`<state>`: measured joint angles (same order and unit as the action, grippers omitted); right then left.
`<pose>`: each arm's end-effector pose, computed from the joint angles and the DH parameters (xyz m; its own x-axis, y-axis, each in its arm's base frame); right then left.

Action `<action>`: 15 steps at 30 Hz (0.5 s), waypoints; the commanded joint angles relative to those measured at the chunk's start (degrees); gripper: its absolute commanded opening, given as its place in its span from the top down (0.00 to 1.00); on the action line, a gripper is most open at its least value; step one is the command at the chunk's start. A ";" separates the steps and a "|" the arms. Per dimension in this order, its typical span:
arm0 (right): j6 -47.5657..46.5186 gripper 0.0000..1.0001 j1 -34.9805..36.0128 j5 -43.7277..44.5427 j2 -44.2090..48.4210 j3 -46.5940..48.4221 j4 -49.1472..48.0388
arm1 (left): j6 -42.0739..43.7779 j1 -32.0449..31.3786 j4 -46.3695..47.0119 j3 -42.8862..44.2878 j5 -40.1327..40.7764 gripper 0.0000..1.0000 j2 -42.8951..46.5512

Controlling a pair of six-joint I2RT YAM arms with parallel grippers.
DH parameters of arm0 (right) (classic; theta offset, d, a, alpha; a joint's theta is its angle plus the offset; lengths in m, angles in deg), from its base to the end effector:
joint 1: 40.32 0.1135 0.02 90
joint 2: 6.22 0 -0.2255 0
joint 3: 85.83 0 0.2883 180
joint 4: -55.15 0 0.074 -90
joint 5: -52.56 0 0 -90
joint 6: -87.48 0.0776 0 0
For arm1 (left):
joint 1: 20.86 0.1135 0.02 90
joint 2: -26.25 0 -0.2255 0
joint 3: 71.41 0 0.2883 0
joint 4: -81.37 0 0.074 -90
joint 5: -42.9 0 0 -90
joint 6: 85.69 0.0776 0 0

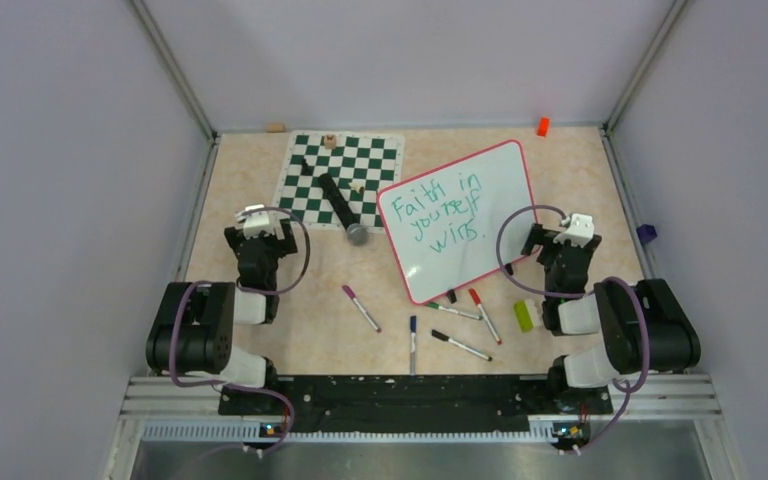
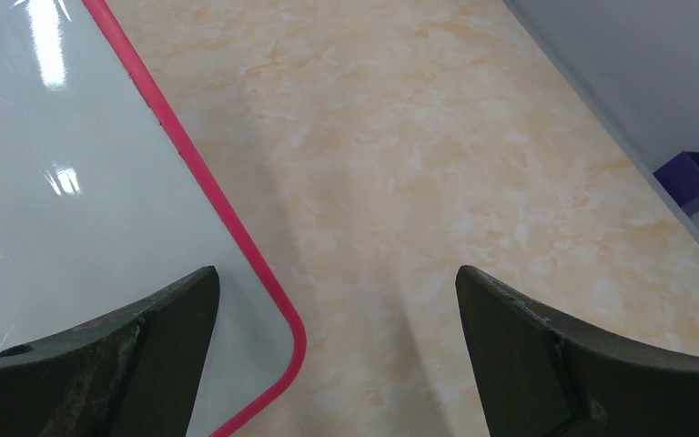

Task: Write a sentence on the whiteboard
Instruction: Reset both arms

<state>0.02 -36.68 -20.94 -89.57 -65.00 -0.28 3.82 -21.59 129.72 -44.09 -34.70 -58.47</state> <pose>0.2750 -0.0046 0.0634 -0.1133 0.0354 -0.9929 0.2256 0.9742 0.0090 0.3027 0.0128 0.0716 -0.1556 -0.0064 -0.9878 -0.2009 0.9793 0.0253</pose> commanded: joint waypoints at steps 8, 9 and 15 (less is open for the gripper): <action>-0.59 0.01 0.58 1.32 -0.41 1.29 -3.67 | -1.00 0.38 2.26 1.21 -1.44 0.01 0.48; -0.61 0.01 0.62 1.34 -0.35 1.29 -3.67 | -1.00 0.36 2.12 1.37 -1.42 0.01 0.40; -0.57 0.01 0.65 1.34 -0.41 1.29 -3.66 | -1.05 0.34 2.17 1.30 -1.51 0.01 0.53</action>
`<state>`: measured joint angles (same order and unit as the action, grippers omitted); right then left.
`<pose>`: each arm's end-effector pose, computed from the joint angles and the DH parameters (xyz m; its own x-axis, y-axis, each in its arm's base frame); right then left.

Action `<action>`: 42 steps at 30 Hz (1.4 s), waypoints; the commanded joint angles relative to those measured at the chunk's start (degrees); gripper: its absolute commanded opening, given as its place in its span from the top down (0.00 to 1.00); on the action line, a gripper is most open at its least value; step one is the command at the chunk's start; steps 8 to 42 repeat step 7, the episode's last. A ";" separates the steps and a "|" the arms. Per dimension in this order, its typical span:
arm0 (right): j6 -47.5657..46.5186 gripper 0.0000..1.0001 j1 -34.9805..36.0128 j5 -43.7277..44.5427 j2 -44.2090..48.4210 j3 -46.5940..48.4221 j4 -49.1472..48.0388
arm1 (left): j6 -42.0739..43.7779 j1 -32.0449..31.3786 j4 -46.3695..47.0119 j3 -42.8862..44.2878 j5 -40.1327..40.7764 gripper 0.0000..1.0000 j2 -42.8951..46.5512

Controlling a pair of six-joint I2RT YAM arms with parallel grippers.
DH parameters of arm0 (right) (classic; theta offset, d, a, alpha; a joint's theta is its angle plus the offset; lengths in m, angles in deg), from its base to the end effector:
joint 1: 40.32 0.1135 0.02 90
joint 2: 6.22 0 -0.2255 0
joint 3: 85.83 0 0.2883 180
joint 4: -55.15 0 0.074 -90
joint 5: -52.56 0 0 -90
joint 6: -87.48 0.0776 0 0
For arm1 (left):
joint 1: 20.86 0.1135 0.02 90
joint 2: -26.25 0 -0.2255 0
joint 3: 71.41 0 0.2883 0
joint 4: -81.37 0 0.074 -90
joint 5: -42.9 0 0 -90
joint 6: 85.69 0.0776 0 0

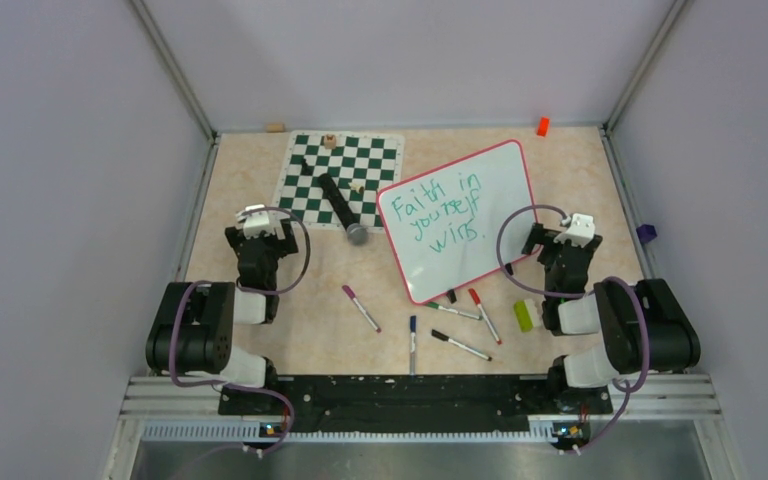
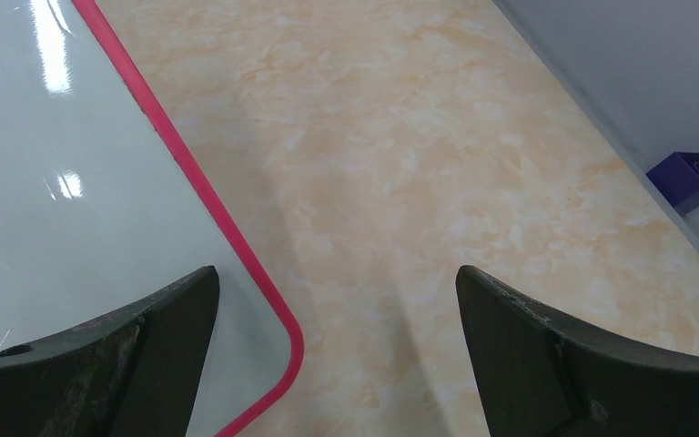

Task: Write a sentence on the whiteboard
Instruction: Reset both arms

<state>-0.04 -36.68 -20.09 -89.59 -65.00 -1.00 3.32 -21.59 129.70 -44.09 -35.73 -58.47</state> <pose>0.2750 -0.0057 0.0652 -0.1008 0.0350 -0.9943 0.2397 0.9708 0.0098 0.3029 0.0114 0.0715 -0.1545 -0.0150 -0.9879 -0.1849 0.9827 0.0140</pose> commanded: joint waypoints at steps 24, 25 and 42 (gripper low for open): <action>-0.50 0.01 0.59 0.45 -0.44 1.29 -2.94 | -0.50 0.38 1.63 1.59 -1.18 0.01 0.43; -0.50 0.01 0.59 0.45 -0.44 1.29 -2.94 | -0.50 0.38 1.63 1.59 -1.18 0.01 0.43; -0.50 0.01 0.59 0.45 -0.44 1.29 -2.94 | -0.50 0.38 1.63 1.59 -1.18 0.01 0.43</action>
